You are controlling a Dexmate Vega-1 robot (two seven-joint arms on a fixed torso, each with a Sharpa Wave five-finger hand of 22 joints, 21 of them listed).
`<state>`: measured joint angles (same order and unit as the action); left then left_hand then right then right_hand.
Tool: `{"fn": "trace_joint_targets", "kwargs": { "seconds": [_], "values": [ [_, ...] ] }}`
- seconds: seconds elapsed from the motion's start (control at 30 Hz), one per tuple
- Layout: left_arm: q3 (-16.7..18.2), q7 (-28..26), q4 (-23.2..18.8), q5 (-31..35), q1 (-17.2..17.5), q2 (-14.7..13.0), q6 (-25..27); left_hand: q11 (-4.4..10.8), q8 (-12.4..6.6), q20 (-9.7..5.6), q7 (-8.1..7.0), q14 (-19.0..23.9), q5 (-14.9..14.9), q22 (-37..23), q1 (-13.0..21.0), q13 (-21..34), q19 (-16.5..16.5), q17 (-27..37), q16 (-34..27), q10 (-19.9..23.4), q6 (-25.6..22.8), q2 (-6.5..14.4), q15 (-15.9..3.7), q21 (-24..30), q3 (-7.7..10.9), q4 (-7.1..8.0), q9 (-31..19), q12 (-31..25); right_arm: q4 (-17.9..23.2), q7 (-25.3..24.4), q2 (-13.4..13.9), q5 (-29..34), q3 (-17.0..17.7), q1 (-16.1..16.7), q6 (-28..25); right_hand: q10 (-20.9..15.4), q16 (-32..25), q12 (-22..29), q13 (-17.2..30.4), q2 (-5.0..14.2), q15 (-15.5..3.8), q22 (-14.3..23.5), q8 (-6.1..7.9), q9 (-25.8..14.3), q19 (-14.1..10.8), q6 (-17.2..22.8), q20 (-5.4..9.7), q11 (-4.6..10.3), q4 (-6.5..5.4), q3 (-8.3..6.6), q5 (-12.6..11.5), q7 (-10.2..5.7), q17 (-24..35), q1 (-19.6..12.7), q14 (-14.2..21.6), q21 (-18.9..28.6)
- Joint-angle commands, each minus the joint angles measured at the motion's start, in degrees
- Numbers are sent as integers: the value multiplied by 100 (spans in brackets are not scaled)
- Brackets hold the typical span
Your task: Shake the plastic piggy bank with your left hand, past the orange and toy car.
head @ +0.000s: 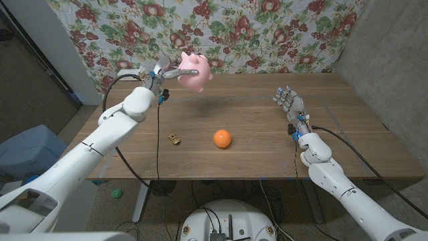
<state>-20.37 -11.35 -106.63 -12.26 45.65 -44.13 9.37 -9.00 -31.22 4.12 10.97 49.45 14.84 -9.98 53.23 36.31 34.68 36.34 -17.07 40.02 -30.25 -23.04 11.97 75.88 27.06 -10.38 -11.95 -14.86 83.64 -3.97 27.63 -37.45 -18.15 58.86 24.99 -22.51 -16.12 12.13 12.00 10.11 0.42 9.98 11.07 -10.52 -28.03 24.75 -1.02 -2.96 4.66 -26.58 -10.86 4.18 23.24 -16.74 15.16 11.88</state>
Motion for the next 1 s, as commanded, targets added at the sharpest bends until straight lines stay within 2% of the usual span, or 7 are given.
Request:
{"fn": "trace_joint_targets", "kwargs": {
  "seconds": [0.03, 0.27, 0.5, 0.9, 1.0],
  "values": [
    [-419, 1121, -270, -146, -578, -632, 1056, 1640, 1, -1471, -995, 1858, 520, -24, 2536, 27, -125, -6, -1, 1692, -1776, 2490, -2549, 21, 991, -7, -629, -1, 68, -35, 20, 21, 17, 60, 13, -18, 10, -19, 17, -27, -10, 18, 15, -28, -22, -19, -14, -2, 18, -40, -18, -26, 35, 22, 62, -15],
    [-664, 1570, -328, -125, -887, -822, 1399, 1627, 12, -1474, -987, 1862, 518, -22, 2540, 33, -129, -6, 5, 1691, -1773, 2492, -2550, 19, 995, -10, -635, 8, 80, -35, 15, -1, 25, 74, 13, -18, 12, -19, 17, -27, -6, 18, 15, -28, -21, -20, -12, -7, 18, -41, -18, -23, 35, 21, 61, -15],
    [-742, 1694, -367, -126, -971, -895, 1508, 1630, 21, -1470, -991, 1858, 518, -23, 2540, 27, -129, -7, 12, 1685, -1773, 2497, -2550, 20, 998, -6, -637, 23, 106, -36, 37, 21, 27, 99, 20, -29, 9, -15, 17, -29, 11, 18, 18, -28, -35, -12, -31, -19, 18, -42, -18, -10, 36, 22, 72, -10],
    [-503, 1205, -447, -205, -632, -838, 1227, 1635, 41, -1469, -987, 1852, 517, -19, 2538, 43, -147, -13, 29, 1668, -1760, 2506, -2549, 10, 1008, -5, -648, 39, 158, -42, 48, 12, 43, 153, 39, -20, 17, -20, 18, -28, -9, 18, 17, -28, -23, -16, -14, 7, 22, -47, -18, -21, 39, 17, 62, -15],
    [-396, 962, -427, -212, -463, -769, 989, 1635, 46, -1472, -991, 1847, 515, -20, 2536, 44, -153, -18, 38, 1677, -1762, 2494, -2549, 11, 1004, -9, -649, 39, 169, -48, 49, 11, 49, 169, 47, -19, 16, -20, 18, -27, 2, 18, 18, -28, -34, -13, -21, -3, 24, -49, -19, -17, 39, 14, 68, -11]
  ]
}}
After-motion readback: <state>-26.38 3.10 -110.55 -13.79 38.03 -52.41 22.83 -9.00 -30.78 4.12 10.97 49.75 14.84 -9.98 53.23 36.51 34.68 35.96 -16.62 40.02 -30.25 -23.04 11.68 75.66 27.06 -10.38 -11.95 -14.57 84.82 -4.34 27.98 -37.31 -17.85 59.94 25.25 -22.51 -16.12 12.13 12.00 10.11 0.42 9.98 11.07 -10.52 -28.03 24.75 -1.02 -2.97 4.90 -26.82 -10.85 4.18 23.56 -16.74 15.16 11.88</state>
